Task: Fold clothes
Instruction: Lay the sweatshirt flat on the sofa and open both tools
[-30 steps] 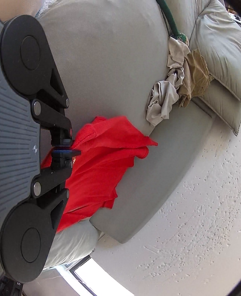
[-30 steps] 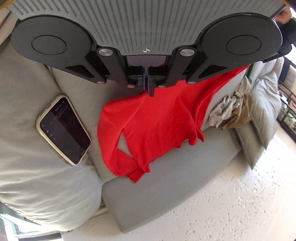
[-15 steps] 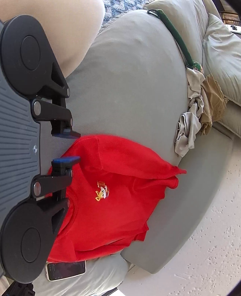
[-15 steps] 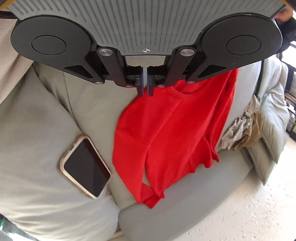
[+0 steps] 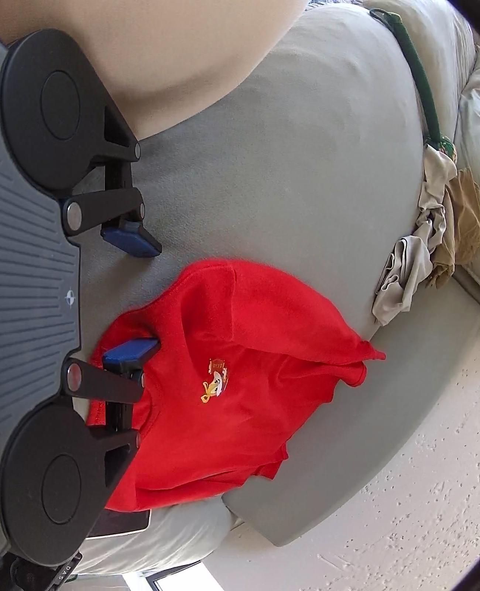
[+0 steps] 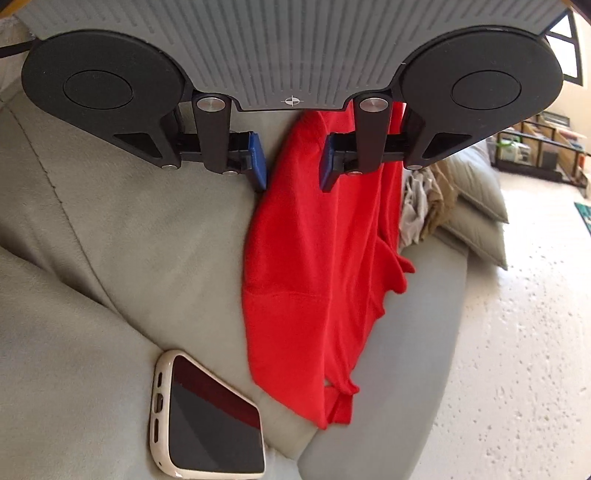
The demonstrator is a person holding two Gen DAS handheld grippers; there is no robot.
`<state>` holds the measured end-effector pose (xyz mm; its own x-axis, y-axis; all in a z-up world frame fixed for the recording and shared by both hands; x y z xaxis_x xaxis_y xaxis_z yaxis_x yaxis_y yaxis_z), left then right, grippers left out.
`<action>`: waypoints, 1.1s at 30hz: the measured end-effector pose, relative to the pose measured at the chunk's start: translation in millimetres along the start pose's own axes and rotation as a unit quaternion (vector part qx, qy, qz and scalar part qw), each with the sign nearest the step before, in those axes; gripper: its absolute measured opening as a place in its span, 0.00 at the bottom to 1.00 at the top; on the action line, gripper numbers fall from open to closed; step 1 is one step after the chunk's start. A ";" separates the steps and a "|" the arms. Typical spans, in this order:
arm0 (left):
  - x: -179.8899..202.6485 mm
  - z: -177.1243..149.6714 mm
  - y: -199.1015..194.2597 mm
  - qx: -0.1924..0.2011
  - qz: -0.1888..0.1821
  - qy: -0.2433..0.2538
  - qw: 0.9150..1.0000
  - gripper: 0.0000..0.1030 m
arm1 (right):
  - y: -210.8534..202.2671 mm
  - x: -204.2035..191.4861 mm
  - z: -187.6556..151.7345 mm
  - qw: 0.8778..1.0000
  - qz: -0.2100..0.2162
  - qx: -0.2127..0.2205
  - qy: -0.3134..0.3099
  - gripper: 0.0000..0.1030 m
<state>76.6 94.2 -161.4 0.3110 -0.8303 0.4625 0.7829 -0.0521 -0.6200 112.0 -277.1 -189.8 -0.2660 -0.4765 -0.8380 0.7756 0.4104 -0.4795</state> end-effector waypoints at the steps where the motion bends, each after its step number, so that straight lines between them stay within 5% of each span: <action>1: 1.0 0.2 1.1 0.001 -0.004 -0.004 1.000 0.53 | 2.6 -2.0 0.7 1.000 0.001 0.003 -0.008 0.32; 3: 4.0 1.2 3.3 0.003 -0.009 -0.007 1.000 0.60 | 7.8 -6.8 1.5 0.999 -0.006 0.011 -0.034 0.27; 5: 7.1 2.1 5.7 0.007 -0.001 0.001 1.000 0.59 | 11.2 -8.6 1.5 0.997 -0.029 0.022 -0.064 0.02; 7: 9.6 3.3 6.6 0.012 0.008 0.010 1.000 0.58 | 12.0 -8.5 1.3 0.996 -0.035 0.028 -0.077 0.01; 10: 8.2 10.3 5.5 0.022 0.025 0.007 0.999 0.37 | 9.1 -14.0 2.7 0.993 -0.048 0.034 -0.106 0.02; 11: 6.2 14.3 3.0 0.026 0.024 -0.005 0.999 0.25 | 7.2 -16.5 3.5 0.991 -0.053 0.037 -0.115 0.02; 12: 6.3 17.5 0.8 0.026 0.012 -0.014 1.000 0.02 | 4.3 -19.1 4.4 0.990 -0.058 0.041 -0.124 0.02; 14: 7.7 21.9 -4.6 0.021 -0.004 -0.024 0.999 0.02 | -3.5 -23.5 7.0 0.988 -0.066 0.048 -0.131 0.02; 19: 12.9 15.6 -11.7 -0.016 -0.010 -0.023 1.000 0.02 | -34.3 -28.7 14.7 0.983 -0.090 0.065 -0.144 0.02; 22: 6.1 8.8 -6.3 -0.036 0.005 -0.038 0.999 0.22 | -39.1 -21.6 17.2 0.977 -0.125 0.054 -0.162 0.00; 23: 1.0 7.0 -3.6 -0.043 0.011 -0.058 0.997 0.37 | -37.6 -17.5 16.7 0.976 -0.135 0.046 -0.167 0.00; 24: -2.4 7.1 -3.4 -0.043 0.008 -0.077 0.996 0.39 | -35.0 -12.7 14.7 0.977 -0.136 0.034 -0.164 0.00; 33: 4.8 29.5 9.4 0.000 0.014 -0.044 0.999 0.44 | -31.8 2.0 9.4 0.994 -0.076 0.020 -0.079 0.08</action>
<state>101.4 106.2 -146.3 0.3784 -0.7791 0.4998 0.7738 -0.0301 -0.6328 92.2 -298.4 -173.8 -0.2911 -0.6472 -0.7045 0.7566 0.2950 -0.5836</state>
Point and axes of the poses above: each gripper's, at about its wrist camera, not at the fingertips, and y roughly the way its jaws point, x to its right, z to its top, the point moved 8 cm from there along y, roughly the way its jaws point, and after that the axes turned 9 degrees about x, right-handed, at the moved point
